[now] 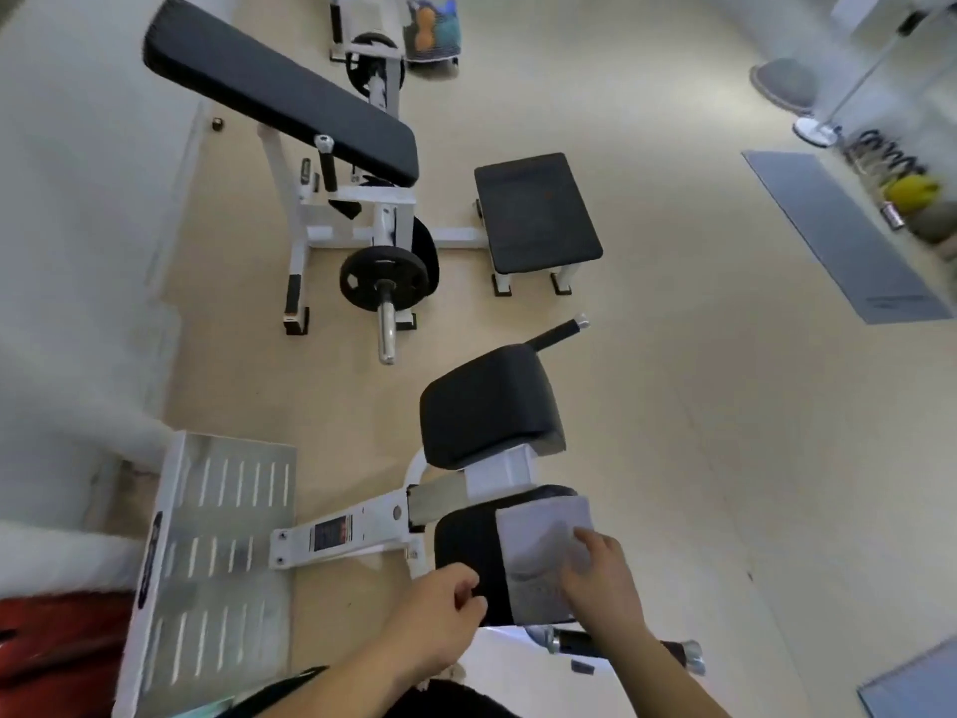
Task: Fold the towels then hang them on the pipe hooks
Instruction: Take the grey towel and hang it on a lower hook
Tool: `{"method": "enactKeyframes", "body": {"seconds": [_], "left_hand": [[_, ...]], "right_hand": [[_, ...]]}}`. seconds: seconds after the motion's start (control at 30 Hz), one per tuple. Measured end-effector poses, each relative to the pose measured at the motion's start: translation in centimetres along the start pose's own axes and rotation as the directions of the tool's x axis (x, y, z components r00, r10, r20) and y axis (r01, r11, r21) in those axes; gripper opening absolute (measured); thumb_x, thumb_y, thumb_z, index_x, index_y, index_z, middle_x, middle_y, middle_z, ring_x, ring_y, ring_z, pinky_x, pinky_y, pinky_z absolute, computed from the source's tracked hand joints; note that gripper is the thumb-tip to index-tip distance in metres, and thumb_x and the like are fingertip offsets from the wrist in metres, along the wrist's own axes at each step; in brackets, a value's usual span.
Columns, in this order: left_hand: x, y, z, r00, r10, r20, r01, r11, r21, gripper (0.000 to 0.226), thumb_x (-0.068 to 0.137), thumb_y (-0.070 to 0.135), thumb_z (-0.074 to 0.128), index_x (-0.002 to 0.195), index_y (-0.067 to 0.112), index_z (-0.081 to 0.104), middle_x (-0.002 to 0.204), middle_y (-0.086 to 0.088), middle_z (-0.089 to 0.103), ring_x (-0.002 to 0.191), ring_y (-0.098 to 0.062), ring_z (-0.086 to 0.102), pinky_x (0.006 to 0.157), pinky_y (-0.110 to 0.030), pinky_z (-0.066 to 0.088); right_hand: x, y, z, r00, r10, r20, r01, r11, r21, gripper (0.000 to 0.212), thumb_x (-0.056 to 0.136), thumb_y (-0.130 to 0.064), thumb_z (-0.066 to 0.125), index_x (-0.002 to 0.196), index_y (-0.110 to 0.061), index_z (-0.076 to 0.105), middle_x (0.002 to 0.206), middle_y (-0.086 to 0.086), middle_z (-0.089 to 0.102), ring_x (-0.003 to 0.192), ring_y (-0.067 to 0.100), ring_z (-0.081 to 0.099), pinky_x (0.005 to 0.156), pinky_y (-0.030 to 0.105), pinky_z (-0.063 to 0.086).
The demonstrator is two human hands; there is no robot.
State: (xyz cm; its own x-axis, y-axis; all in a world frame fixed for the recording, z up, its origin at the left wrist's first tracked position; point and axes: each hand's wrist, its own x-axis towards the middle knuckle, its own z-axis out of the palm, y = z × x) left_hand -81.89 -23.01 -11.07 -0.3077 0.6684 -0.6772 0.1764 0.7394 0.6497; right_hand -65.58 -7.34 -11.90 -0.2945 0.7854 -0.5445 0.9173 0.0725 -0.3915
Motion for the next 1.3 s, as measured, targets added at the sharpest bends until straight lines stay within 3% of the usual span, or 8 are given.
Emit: {"method": "enactKeyframes", "body": {"seconds": [0.17,0.4,0.53,0.6,0.77,0.93,1.07,1.3], "left_hand": [[3.1,0.5,3.6,0.998,-0.056,-0.007,0.056,0.998,0.034,0.017,0.100,0.033,0.057,0.110,0.025,0.067,0.101,0.004,0.071,0.095,-0.012,0.066,0.087,-0.030,0.055],[5.9,1.5,8.8,0.966,-0.257,-0.033,0.221,0.887,-0.406,0.011,0.095,0.024,0.069,0.101,0.028,0.060,0.103,-0.001,0.070,0.094,-0.017,0.068,0.075,-0.030,0.057],[5.8,2.5,9.7,0.952,-0.306,0.018,0.266,0.794,-0.547,0.026,0.088,0.026,0.079,0.108,0.016,0.065,0.107,-0.003,0.070,0.095,-0.018,0.067,0.069,-0.027,0.056],[5.6,3.0,9.6,0.955,-0.295,0.006,0.249,0.794,-0.555,0.025,0.086,0.028,0.081,0.104,0.019,0.066,0.106,-0.002,0.069,0.098,-0.019,0.067,0.075,-0.029,0.059],[4.5,3.8,5.7,0.978,-0.082,-0.192,-0.008,0.904,-0.428,0.012,0.081,0.017,0.076,0.083,0.017,0.064,0.087,-0.009,0.067,0.079,-0.015,0.060,0.065,-0.024,0.047],[1.4,4.4,-2.1,0.923,0.137,-0.361,-0.228,0.948,-0.224,0.011,0.078,0.019,0.061,0.082,0.023,0.070,0.077,0.004,0.069,0.074,-0.010,0.063,0.067,-0.027,0.053],[-2.2,1.3,-8.1,0.837,0.082,-0.542,-0.231,0.949,-0.213,0.012,0.085,0.015,0.063,0.085,0.024,0.072,0.081,0.005,0.070,0.079,-0.009,0.063,0.072,-0.027,0.051],[-10.0,-8.9,-18.6,0.568,-0.158,-0.808,-0.219,0.917,-0.333,0.016,0.077,0.018,0.071,0.091,0.025,0.070,0.083,0.009,0.073,0.081,-0.004,0.068,0.071,-0.024,0.055]], "right_hand": [[1.0,3.0,0.2,0.990,-0.027,0.142,0.025,1.000,0.017,0.045,0.101,-0.031,0.054,0.145,-0.028,0.051,0.150,0.004,0.047,0.129,0.024,0.056,0.107,0.036,0.048],[1.3,5.6,0.1,0.973,-0.076,0.219,0.048,0.990,0.132,0.054,0.098,-0.036,0.062,0.149,-0.034,0.045,0.157,-0.005,0.033,0.139,0.018,0.043,0.100,0.021,0.043],[1.3,5.7,-0.2,0.960,-0.024,0.279,-0.070,0.944,0.321,0.048,0.099,-0.031,0.064,0.144,-0.031,0.047,0.143,-0.007,0.036,0.128,0.015,0.045,0.073,0.011,0.051],[1.2,5.7,-0.3,0.971,-0.021,0.240,-0.068,0.931,0.358,0.041,0.099,-0.035,0.063,0.138,-0.027,0.052,0.135,-0.007,0.044,0.123,0.017,0.052,0.070,0.012,0.052],[1.7,2.5,-1.2,0.976,-0.206,-0.076,0.216,0.962,0.168,0.049,0.096,-0.036,0.062,0.141,-0.021,0.051,0.141,-0.002,0.050,0.121,0.012,0.055,0.097,0.028,0.050],[2.3,-7.8,-1.1,0.733,-0.681,0.004,0.675,0.725,-0.137,0.059,0.091,-0.024,0.068,0.147,-0.032,0.050,0.165,0.003,0.028,0.145,0.023,0.038,0.113,0.040,0.046],[2.0,-16.3,1.4,0.572,-0.766,0.294,0.818,0.508,-0.269,0.039,0.083,-0.030,0.068,0.122,-0.035,0.066,0.159,-0.003,0.043,0.157,0.027,0.021,0.126,0.045,0.026],[-3.9,-34.0,7.1,0.383,-0.701,0.602,0.920,0.347,-0.182,0.027,0.080,-0.051,0.074,0.092,-0.033,0.058,0.100,-0.007,0.064,0.092,0.014,0.059,0.080,0.032,0.052]]}}
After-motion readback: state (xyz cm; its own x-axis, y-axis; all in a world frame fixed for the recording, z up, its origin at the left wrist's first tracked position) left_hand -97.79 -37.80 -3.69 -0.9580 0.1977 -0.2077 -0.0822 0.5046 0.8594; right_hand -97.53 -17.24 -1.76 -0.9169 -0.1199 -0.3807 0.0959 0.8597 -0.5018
